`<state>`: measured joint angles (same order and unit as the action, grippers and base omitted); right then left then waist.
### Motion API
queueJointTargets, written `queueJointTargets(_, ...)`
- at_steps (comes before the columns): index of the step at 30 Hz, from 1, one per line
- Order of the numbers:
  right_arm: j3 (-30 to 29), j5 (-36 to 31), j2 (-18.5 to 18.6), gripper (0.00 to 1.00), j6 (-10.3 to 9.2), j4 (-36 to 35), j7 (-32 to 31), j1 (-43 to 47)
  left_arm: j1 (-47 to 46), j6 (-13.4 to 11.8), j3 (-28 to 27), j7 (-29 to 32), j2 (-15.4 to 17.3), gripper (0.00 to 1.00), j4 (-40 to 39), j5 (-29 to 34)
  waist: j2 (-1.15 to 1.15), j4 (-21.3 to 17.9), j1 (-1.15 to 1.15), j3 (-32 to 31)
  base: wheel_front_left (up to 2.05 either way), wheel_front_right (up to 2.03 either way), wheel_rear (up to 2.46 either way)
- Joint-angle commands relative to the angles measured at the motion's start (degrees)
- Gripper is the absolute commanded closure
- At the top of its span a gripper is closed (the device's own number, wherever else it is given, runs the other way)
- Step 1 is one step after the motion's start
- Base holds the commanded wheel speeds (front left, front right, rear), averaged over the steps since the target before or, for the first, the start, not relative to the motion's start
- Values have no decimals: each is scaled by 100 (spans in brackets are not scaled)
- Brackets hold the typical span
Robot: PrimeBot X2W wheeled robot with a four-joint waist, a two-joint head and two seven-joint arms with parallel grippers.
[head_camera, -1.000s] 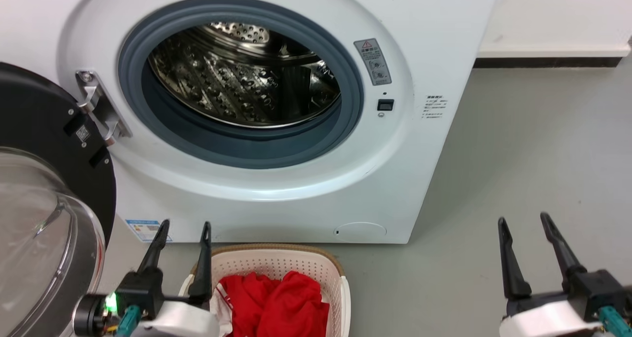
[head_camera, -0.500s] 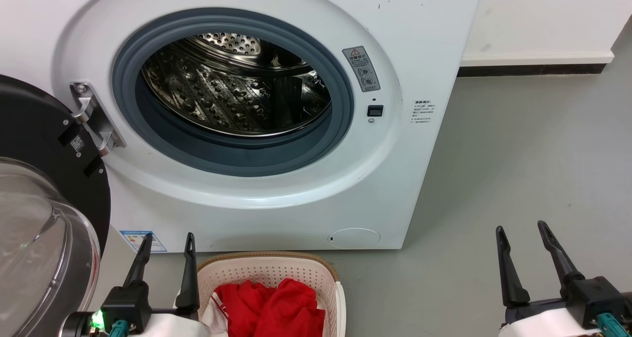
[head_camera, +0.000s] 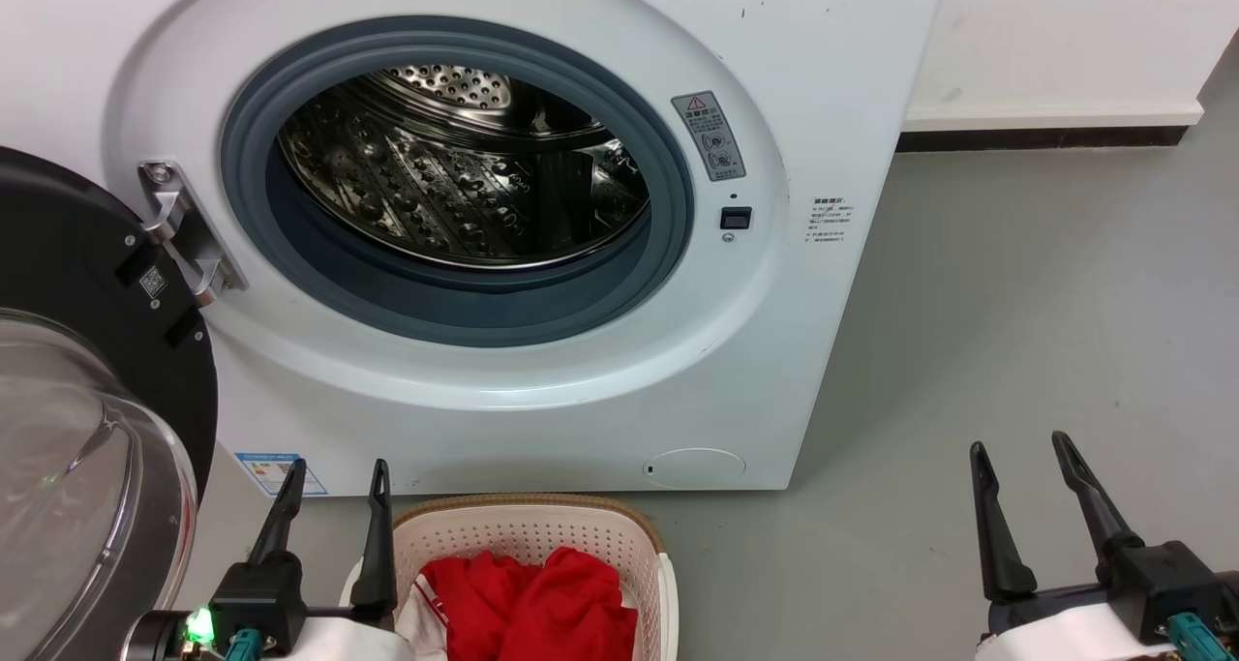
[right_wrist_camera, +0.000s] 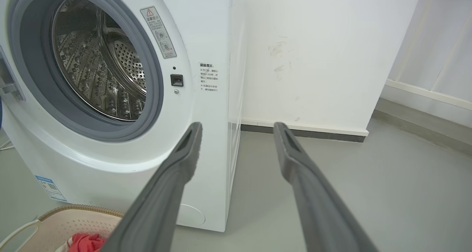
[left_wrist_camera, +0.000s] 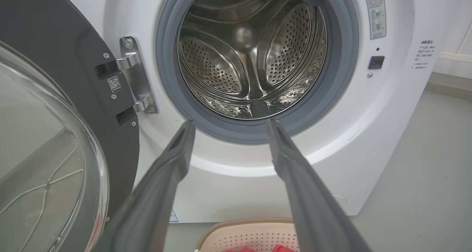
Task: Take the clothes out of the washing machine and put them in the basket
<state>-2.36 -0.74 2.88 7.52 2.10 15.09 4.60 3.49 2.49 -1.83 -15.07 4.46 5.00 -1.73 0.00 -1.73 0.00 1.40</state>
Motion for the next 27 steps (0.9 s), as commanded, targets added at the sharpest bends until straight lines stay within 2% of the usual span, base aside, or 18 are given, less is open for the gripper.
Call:
queueJointTargets(1,10,-17,-1,0,-6,7,11,-88,37,-19,3,-15,-26,0,-8,28,0,2,0,1,0,0,0)
queueJointTargets(8,26,-34,-1,0,-5,11,11,-99,47,-34,-38,-15,-50,0,-8,45,0,6,0,10,0,0,0)
queueJointTargets(25,32,84,-1,0,-5,39,11,-100,33,139,-119,-15,-98,0,-19,-45,0,-20,0,17,0,0,0)
queueJointTargets(26,35,82,0,100,-1,34,0,-26,-2,125,-104,0,-97,100,11,-55,0,-20,0,16,0,0,0)
queueJointTargets(27,40,90,-1,100,0,68,-1,-4,-8,125,-103,7,-101,100,62,-66,0,-21,0,16,0,0,0)
